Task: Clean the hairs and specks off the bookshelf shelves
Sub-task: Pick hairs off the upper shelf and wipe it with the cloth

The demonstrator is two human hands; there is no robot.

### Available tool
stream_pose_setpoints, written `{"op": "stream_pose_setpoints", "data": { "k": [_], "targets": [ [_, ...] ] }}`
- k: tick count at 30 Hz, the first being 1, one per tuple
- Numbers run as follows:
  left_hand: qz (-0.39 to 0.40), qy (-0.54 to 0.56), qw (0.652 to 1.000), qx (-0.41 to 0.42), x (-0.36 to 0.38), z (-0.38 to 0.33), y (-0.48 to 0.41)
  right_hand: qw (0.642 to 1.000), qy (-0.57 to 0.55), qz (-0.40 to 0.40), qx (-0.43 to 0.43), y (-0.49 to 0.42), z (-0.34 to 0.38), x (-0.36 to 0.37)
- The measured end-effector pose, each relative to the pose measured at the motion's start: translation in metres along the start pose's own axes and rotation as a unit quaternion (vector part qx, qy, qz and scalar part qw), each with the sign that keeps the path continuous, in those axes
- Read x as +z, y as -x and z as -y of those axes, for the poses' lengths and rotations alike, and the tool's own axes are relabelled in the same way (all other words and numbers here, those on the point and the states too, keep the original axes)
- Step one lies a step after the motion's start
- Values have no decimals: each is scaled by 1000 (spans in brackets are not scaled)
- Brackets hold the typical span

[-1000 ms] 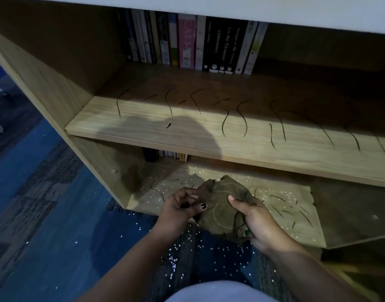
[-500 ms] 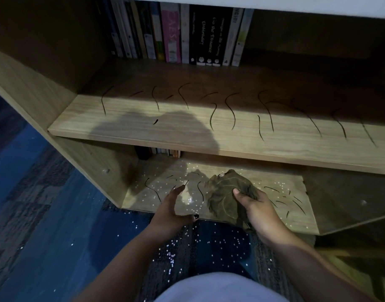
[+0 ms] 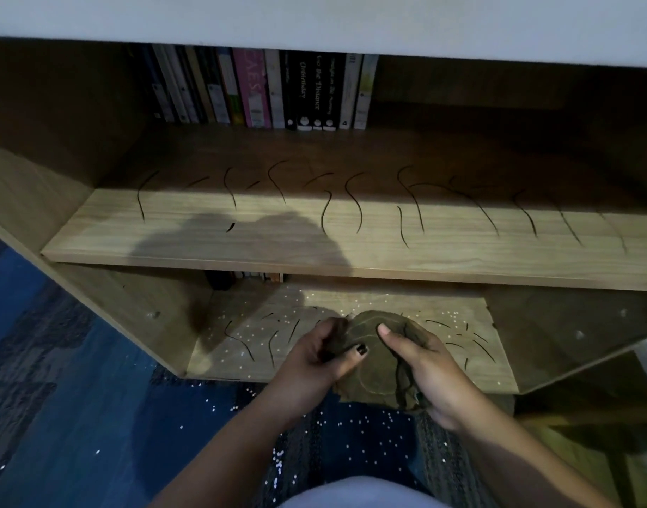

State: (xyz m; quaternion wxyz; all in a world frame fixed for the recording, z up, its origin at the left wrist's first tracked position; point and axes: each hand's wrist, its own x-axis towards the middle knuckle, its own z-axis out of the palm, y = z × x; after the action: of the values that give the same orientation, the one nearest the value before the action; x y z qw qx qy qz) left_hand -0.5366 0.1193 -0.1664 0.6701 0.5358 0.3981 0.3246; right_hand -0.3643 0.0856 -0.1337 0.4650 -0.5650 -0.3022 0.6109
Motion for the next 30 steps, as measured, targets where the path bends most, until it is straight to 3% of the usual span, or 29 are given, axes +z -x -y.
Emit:
{"op": "stream_pose_setpoints", "data": {
  "k": [3,6,11,15,20,22,27,30],
  "targets": [
    [-62,-16,998,19,14,-13,-6,1000,0,-2,-29,7,8,-8],
    [-48,-46,997,41,27,-32,-9,996,6,-6,-87,12,15,-23],
    [-27,-78,987,141,60,-74,-19,994,-24,36,-99,31,29,-38],
    [-35,-39,986,161,90,-92,-35,988,-124,-11,-95,48,46,-55],
    [-9,-121,970,208,115,-103,-64,956,-248,-92,-126,73,79,-103],
    [8,-185,953,242,122,-109,-79,941,-292,-125,-116,76,87,-129],
    [55,-392,853,339,137,-120,-133,904,-342,-228,-120,83,108,-190],
    [44,-447,816,363,142,-119,-157,902,-202,-343,-168,79,124,-215]
  ]
}}
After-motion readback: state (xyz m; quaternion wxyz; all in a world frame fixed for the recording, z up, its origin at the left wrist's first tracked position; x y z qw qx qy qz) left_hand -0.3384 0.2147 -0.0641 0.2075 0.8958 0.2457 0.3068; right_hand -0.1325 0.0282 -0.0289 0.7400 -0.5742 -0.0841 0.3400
